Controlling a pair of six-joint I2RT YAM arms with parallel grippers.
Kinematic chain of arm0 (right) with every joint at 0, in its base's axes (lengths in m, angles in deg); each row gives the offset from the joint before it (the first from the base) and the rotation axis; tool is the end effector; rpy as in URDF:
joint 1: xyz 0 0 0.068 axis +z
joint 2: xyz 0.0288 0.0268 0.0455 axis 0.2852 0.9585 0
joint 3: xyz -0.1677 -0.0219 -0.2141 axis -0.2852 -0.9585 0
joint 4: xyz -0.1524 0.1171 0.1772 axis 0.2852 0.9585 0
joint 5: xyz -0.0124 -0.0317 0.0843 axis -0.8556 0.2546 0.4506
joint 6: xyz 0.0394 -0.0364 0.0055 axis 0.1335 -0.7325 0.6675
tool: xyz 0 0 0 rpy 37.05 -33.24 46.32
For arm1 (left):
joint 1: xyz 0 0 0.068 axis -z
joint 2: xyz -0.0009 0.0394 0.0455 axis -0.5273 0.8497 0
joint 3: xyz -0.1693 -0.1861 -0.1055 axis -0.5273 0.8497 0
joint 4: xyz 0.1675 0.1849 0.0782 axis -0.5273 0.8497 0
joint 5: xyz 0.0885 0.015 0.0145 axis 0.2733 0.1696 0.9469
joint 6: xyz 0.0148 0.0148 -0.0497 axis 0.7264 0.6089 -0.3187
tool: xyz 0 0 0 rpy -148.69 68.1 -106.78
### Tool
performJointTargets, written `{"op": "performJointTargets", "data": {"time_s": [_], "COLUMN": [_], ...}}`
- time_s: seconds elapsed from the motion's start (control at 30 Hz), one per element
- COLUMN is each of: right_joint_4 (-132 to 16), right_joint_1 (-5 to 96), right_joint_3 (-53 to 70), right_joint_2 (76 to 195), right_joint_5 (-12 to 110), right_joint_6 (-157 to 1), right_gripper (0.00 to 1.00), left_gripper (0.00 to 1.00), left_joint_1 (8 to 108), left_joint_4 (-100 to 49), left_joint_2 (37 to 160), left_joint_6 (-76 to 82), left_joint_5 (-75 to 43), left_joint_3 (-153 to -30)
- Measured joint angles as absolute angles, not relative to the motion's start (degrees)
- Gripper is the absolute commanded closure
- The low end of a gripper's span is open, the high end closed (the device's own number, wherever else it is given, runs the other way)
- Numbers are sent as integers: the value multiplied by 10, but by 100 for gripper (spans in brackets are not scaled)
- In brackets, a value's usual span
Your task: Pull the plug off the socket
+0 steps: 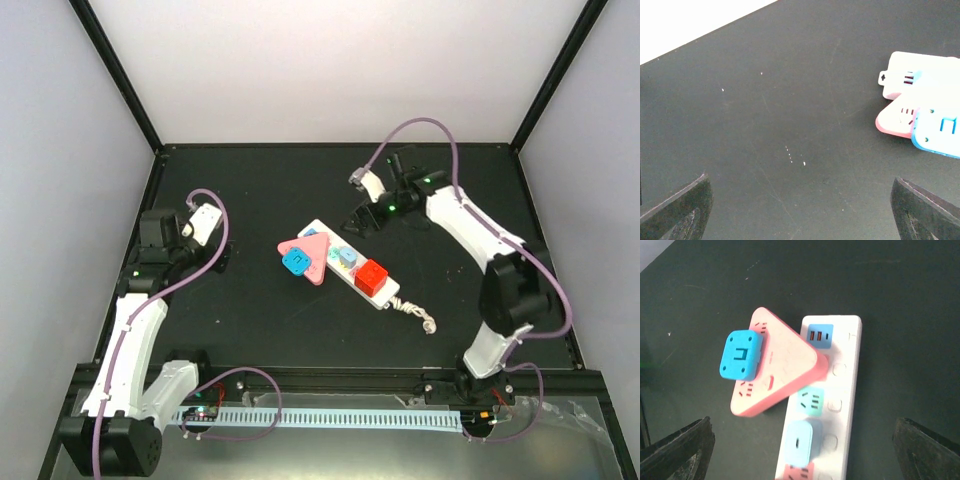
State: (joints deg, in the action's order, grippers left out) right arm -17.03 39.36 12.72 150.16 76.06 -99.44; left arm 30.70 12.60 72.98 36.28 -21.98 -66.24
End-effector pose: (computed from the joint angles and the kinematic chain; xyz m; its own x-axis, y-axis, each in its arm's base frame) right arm 0.3200 0.1562 0.2801 -0.5955 -0.4786 -0.6452 -0.7798 0.5372 0.3214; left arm 0.1812 -0.0053 0.2965 -0.5074 0.3511 -0.7869 0.3920 0.9073 0.1521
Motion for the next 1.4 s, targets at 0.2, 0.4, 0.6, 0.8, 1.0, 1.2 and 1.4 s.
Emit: {"op": "performJointTargets", "data": {"time_s": [0.2, 0.4, 0.6, 0.8, 1.0, 1.2, 1.4], "right_joint_4": [-142, -114, -93, -80, -75, -70, -67], "right_joint_1": [434, 456, 457, 457, 460, 467, 485], "right_joint_3": [227, 293, 329, 344, 349, 353, 367], "right_joint_2": [1619, 1700, 1762, 1806, 1819, 1829, 1840], "right_joint_5": [750, 750, 751, 752, 771, 801, 831], "right_joint_6": [-987, -982, -983, -990, -999, -1014, -1033], "right_gripper": [6, 11, 19, 28, 43, 56, 63], "left_gripper": [1, 1, 1, 1, 1, 1, 1], "left_joint_1": [307, 307, 307, 308, 320, 354, 398], "left_joint_4": [127, 137, 166, 210, 263, 284, 282], "left_joint_2": [723, 723, 708, 697, 705, 704, 704], "left_joint_6": [363, 374, 429, 501, 585, 659, 712], "left_joint_5": [-224, -229, -288, -357, -400, -416, -406], "left_joint_3": [-662, -662, -662, -663, -663, -651, -617]}}
